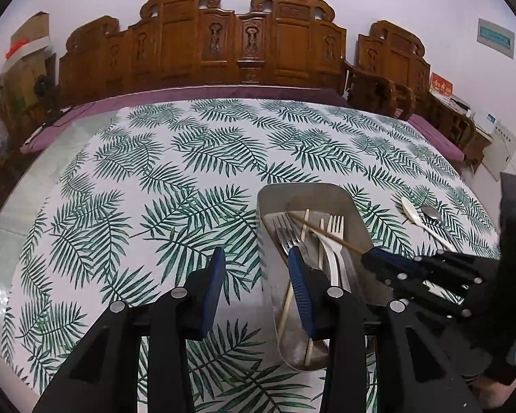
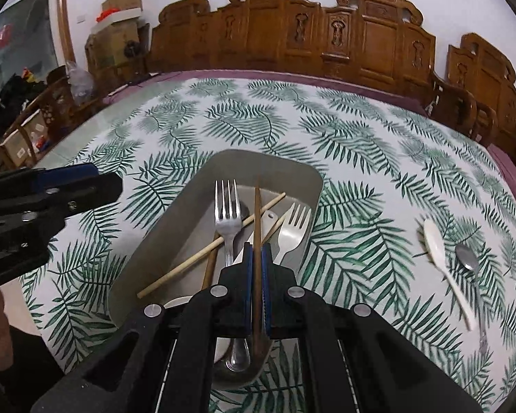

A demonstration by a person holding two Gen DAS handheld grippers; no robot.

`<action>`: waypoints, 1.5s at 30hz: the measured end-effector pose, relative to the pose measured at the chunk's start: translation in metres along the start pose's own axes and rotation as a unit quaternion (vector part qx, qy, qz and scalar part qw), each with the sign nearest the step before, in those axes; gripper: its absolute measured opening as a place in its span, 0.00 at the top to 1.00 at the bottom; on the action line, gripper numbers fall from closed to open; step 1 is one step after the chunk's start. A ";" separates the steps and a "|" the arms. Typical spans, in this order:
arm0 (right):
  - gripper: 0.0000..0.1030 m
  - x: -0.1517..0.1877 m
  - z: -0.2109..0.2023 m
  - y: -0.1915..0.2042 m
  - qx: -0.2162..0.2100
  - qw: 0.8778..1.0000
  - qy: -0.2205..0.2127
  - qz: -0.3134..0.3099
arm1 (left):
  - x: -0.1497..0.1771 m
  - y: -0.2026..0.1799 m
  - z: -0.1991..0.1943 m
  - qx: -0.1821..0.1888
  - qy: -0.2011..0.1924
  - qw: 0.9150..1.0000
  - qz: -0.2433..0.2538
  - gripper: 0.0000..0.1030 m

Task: Organize utensils
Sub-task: 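Lower the wooden chopstick into the grey tray and open the right gripper, then grasp a metal spoon from the table with the right gripper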

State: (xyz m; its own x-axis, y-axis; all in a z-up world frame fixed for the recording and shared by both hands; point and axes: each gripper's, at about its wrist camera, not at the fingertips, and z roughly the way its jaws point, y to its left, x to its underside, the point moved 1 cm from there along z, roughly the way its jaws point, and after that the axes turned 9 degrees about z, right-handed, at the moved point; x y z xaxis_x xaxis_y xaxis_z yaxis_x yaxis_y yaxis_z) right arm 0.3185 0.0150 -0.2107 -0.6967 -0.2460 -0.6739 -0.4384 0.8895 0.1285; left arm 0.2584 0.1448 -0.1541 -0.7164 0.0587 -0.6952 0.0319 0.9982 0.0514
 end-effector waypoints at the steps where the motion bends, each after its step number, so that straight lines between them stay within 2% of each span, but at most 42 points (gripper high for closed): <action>1: 0.94 0.000 0.002 0.000 0.001 1.000 0.003 0.004 | 0.000 0.000 0.000 0.000 0.000 1.000 0.000 0.65; 7: 0.93 0.002 0.009 -0.003 -0.025 0.999 0.025 0.036 | 0.000 0.000 -0.001 -0.001 -0.001 1.000 0.000 0.65; 13: 0.91 0.006 0.008 0.001 -0.061 0.997 0.027 0.032 | -0.001 -0.002 -0.002 -0.001 -0.004 1.000 0.000 0.65; 20: 0.91 0.003 -0.008 -0.011 -0.057 0.998 0.006 0.016 | -0.001 -0.004 -0.004 0.003 -0.006 1.000 0.000 0.65; 24: 0.91 -0.001 -0.025 -0.039 -0.047 0.999 -0.014 0.019 | -0.003 -0.012 -0.004 0.009 -0.008 1.000 0.003 0.65; 34: 0.92 0.003 -0.044 -0.139 0.027 0.999 -0.030 0.033 | -0.008 -0.042 0.004 0.029 -0.008 0.999 0.024 0.65; 36: 0.91 0.005 -0.046 -0.163 0.044 0.998 -0.030 0.041 | -0.009 -0.049 0.006 0.034 -0.009 0.999 0.029 0.62; 43: 0.87 0.010 -0.053 -0.230 0.088 0.994 -0.031 0.061 | -0.012 -0.081 0.013 0.059 -0.013 0.997 0.042 0.41; 45: 0.81 0.014 -0.051 -0.247 0.094 0.993 -0.024 0.065 | -0.013 -0.092 0.015 0.067 -0.014 0.997 0.048 0.38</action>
State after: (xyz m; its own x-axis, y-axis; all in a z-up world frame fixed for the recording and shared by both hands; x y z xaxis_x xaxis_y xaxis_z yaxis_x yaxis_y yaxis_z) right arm 0.3880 -0.2274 -0.2145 -0.7109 -0.1097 -0.6947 -0.2291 0.9700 0.0813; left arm 0.2752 0.0521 -0.1609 -0.6867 0.1524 -0.7108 0.1932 0.9809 0.0236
